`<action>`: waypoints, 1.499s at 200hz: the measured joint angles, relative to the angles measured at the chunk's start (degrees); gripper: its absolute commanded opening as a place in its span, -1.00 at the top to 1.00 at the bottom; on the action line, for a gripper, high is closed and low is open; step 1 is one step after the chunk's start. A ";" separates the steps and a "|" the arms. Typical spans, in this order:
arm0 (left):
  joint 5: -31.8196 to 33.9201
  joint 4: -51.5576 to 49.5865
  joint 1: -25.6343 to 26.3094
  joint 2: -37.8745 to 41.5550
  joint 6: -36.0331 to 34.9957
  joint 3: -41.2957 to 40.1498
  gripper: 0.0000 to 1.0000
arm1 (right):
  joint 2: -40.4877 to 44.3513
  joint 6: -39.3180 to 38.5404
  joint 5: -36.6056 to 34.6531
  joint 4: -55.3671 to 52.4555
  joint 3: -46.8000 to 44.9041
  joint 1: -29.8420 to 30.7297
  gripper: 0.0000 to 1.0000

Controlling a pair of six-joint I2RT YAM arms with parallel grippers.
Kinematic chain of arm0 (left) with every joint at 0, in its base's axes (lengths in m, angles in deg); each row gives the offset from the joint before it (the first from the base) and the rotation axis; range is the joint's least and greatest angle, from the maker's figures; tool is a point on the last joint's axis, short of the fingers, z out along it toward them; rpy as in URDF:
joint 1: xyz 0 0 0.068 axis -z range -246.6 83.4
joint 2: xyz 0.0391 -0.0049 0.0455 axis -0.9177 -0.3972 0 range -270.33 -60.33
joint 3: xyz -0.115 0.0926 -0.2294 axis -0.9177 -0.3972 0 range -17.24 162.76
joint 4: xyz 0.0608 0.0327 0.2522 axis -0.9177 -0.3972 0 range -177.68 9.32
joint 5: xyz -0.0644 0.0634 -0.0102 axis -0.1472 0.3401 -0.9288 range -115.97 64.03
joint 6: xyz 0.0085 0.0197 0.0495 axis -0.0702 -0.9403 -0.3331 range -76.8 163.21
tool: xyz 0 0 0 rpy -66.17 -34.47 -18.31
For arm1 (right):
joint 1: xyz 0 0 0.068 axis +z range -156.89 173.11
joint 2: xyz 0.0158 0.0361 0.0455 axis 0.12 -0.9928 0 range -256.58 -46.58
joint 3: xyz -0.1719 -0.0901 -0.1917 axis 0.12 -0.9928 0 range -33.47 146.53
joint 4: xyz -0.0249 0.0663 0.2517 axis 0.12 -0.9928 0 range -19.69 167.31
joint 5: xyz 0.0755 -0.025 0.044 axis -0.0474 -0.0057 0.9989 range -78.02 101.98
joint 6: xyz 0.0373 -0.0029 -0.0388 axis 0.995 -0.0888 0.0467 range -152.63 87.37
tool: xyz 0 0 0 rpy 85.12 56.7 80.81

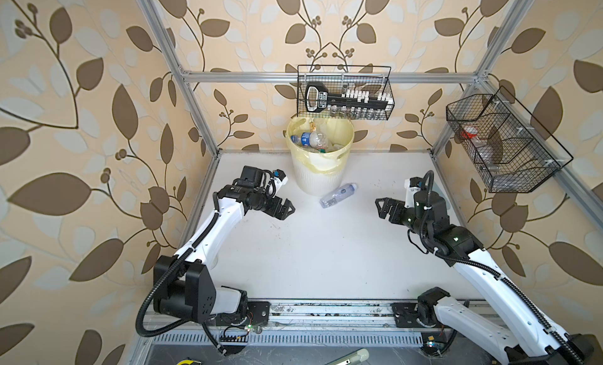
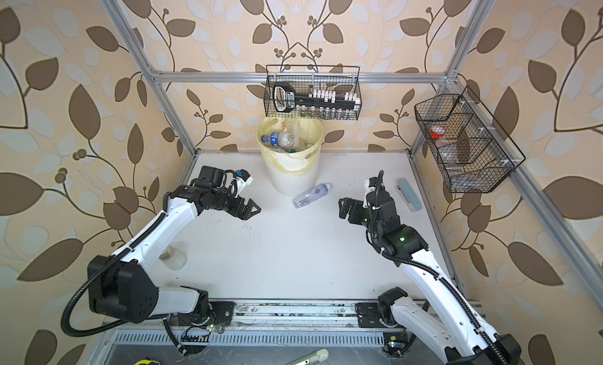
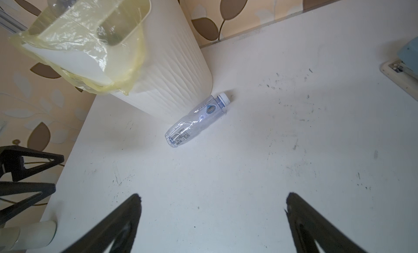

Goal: Throw the plastic bottles in the bin
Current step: Throw the plastic bottle into the trash bin, then pick up the plastic bottle from the top-center of the table.

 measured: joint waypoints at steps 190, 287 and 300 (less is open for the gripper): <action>22.38 12.35 23.12 -25.88 7.72 9.60 -0.98 | 2.93 0.52 0.33 1.84 -5.60 -5.73 -1.00; 26.97 15.96 26.62 -34.56 5.79 16.92 -0.98 | 5.77 0.83 -0.81 6.08 -9.01 -6.82 -1.00; 27.96 16.39 26.91 -35.71 5.33 17.84 -0.98 | 5.75 0.83 -0.96 6.40 -9.03 -6.91 -1.00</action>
